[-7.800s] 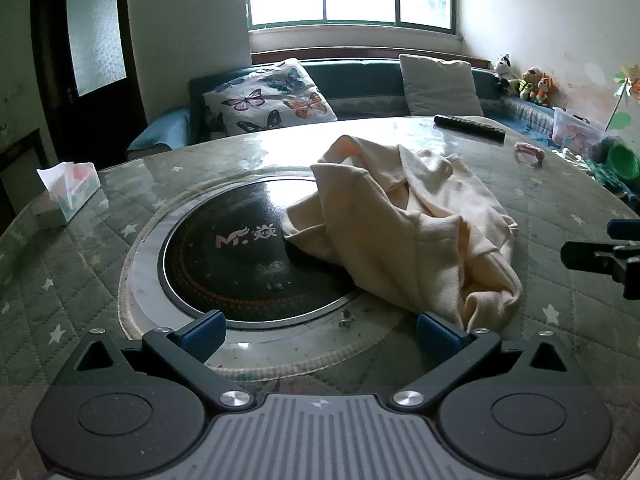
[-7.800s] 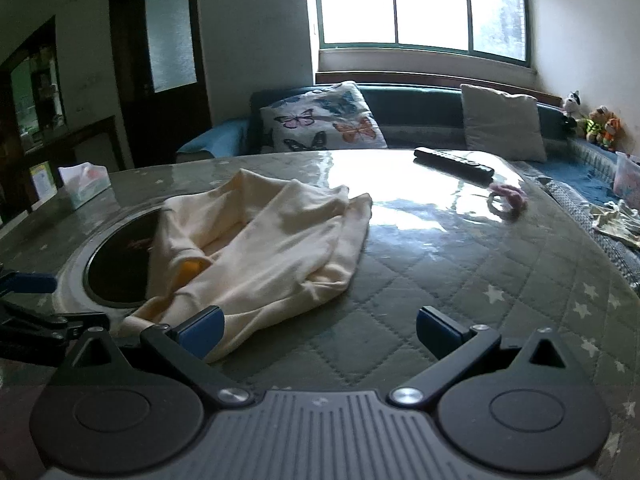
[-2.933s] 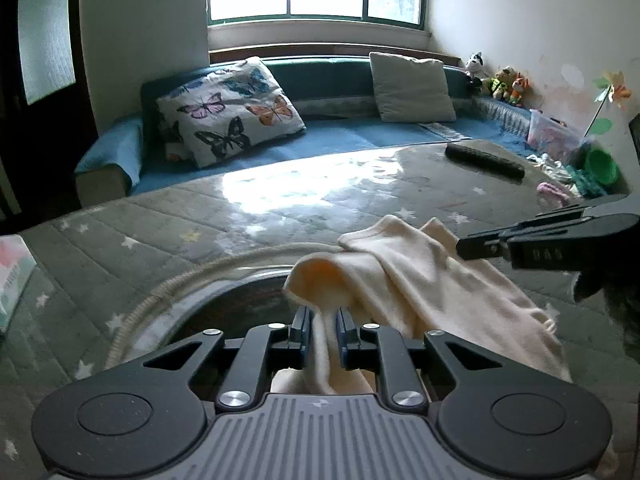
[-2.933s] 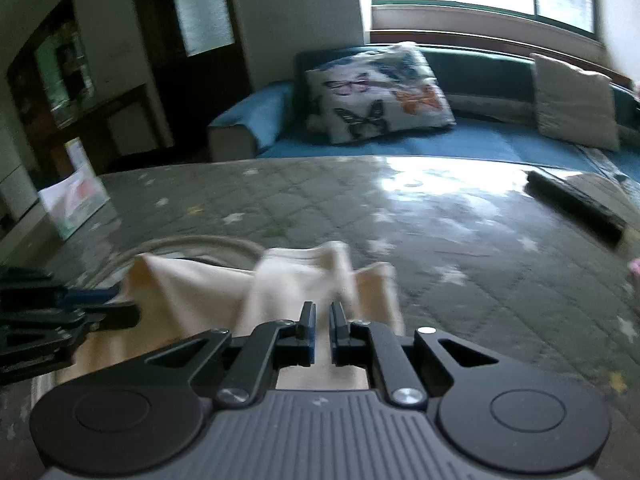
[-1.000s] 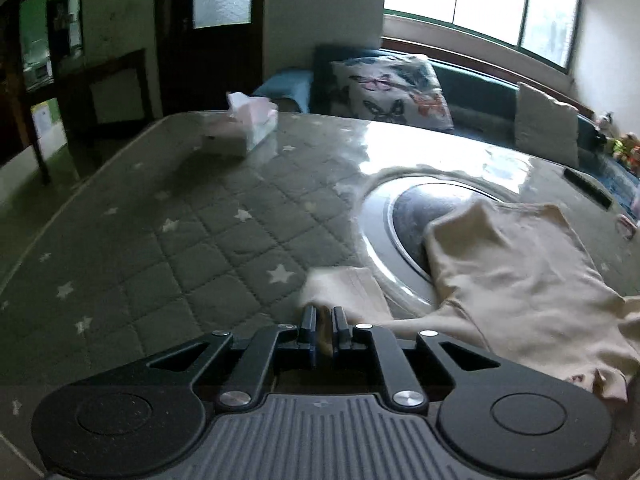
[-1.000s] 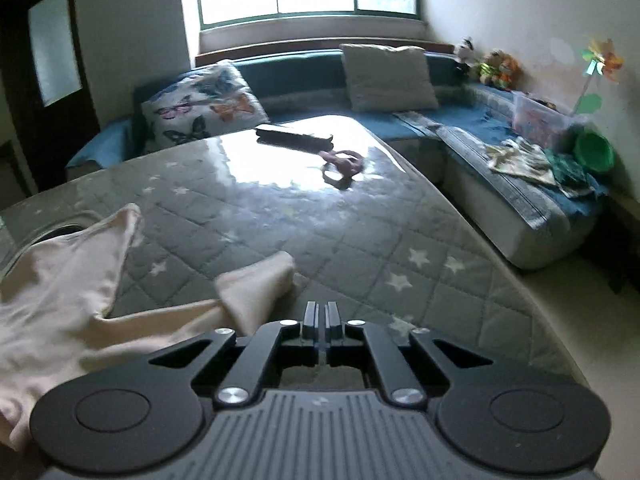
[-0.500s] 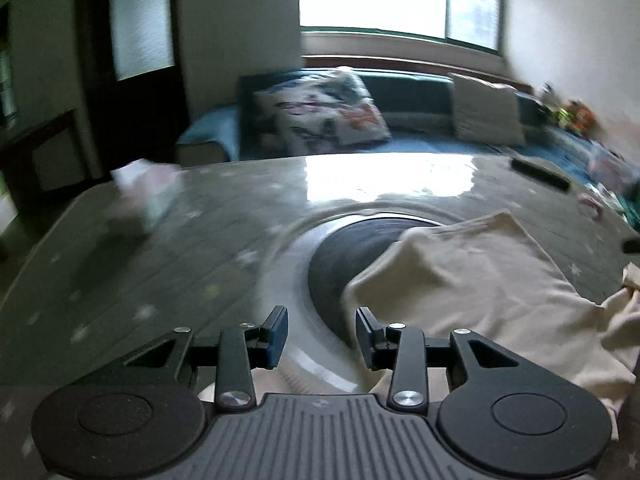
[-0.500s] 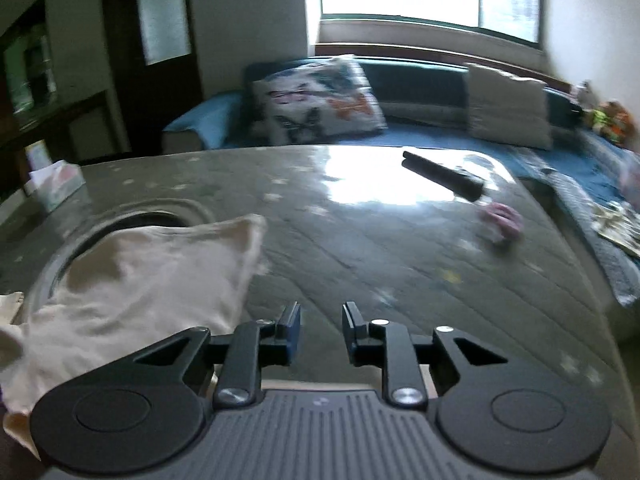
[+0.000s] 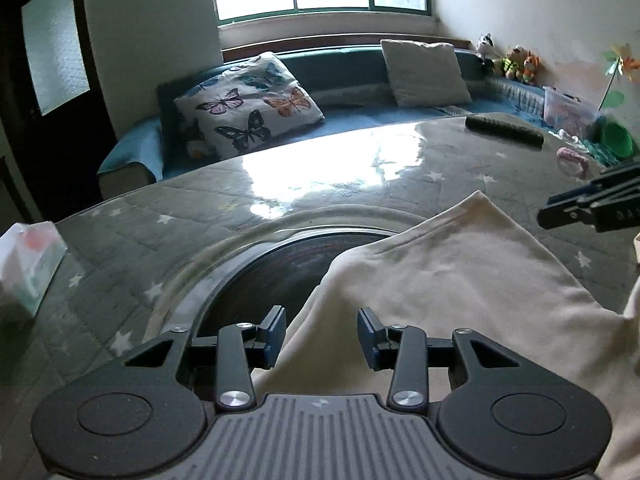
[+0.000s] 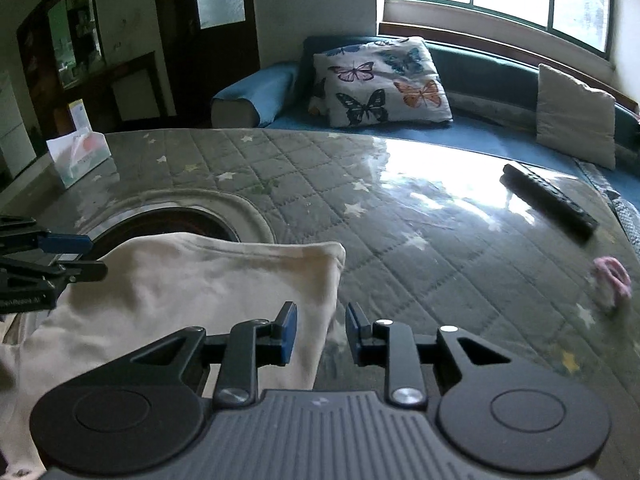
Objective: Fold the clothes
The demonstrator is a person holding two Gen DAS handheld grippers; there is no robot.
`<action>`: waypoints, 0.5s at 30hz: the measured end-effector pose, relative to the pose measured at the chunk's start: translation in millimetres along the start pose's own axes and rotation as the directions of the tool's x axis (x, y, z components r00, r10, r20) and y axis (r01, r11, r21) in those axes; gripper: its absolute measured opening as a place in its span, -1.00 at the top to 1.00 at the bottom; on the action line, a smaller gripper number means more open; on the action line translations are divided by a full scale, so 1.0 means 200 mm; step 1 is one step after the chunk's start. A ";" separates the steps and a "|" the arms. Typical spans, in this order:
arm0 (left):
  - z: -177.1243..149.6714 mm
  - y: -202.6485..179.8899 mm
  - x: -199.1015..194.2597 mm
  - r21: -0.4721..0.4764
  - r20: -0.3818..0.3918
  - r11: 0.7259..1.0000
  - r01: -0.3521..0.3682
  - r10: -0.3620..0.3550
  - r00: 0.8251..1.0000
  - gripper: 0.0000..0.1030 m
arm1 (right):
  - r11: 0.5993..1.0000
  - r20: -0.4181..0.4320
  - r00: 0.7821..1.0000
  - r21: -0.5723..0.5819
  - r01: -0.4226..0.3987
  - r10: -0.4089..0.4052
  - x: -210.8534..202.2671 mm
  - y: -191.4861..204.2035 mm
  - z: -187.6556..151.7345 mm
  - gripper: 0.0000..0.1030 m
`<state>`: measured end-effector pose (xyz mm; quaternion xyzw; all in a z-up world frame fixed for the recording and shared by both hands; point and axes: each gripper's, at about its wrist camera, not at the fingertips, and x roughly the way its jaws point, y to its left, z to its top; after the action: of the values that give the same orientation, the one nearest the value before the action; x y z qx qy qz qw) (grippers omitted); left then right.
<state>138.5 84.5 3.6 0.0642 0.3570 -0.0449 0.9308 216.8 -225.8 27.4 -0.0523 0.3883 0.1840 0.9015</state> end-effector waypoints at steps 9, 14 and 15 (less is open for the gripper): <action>0.00 -0.07 0.00 0.024 0.026 0.995 0.094 -0.095 0.995 0.89 | 1.000 -0.019 1.000 0.001 0.009 -0.009 0.17 -0.10 0.06 0.50; -0.04 -0.18 -0.10 0.094 0.046 0.973 0.212 -0.217 0.975 0.81 | 1.000 -0.021 1.000 0.004 0.007 -0.007 0.20 -0.20 0.08 0.49; -0.04 -0.19 -0.12 0.106 0.051 0.969 0.222 -0.228 0.972 0.81 | 1.000 -0.021 1.000 0.006 0.008 -0.008 0.20 -0.22 0.09 0.49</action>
<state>109.4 48.8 10.3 0.0680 0.3298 -0.1697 0.9262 270.1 -251.8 8.6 -0.0531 0.3981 0.1789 0.8982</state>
